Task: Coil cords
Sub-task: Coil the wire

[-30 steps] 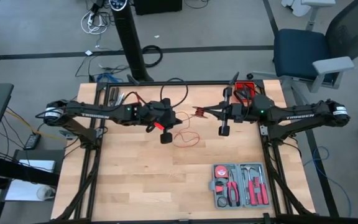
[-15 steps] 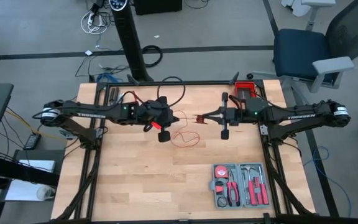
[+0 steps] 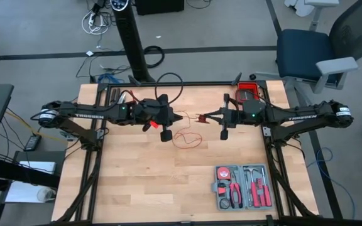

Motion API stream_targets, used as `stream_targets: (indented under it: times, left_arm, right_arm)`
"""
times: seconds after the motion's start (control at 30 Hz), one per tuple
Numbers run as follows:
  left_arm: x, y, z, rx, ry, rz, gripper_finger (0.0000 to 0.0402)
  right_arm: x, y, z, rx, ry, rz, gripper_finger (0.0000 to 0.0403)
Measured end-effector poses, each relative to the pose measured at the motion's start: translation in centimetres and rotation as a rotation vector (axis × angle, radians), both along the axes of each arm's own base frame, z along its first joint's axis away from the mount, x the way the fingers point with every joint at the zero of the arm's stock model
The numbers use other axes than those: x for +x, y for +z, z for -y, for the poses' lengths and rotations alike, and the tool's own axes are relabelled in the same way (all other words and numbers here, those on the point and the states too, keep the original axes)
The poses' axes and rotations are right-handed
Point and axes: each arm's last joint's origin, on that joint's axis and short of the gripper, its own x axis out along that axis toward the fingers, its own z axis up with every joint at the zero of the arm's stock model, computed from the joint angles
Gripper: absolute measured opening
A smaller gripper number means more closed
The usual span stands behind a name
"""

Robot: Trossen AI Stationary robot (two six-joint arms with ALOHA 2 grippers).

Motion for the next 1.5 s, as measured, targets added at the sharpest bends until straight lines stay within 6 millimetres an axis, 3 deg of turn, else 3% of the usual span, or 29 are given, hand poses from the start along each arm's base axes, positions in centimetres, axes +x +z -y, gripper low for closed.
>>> stream_targets:
  times: [0.37,0.77,1.1,1.5]
  left_arm:
    - [0.4,0.9,0.5,-0.004,-0.029,0.107,0.0000]
    - [2.0,0.9,0.8,-0.044,-0.022,0.226,0.0000]
    - [5.2,-2.3,0.5,-0.010,0.027,0.253,0.0000]
    - [5.7,-3.3,0.2,0.038,0.140,0.221,0.0001]
  right_arm:
    - [2.1,-2.1,0.4,-0.081,-0.111,-0.085,0.0001]
    - [4.8,-2.3,-0.2,-0.156,-0.366,0.107,0.0002]
    - [7.5,-2.0,-0.3,-0.152,-0.425,0.173,0.0002]
    - [5.5,1.4,-1.4,-0.068,-0.368,0.335,0.0002]
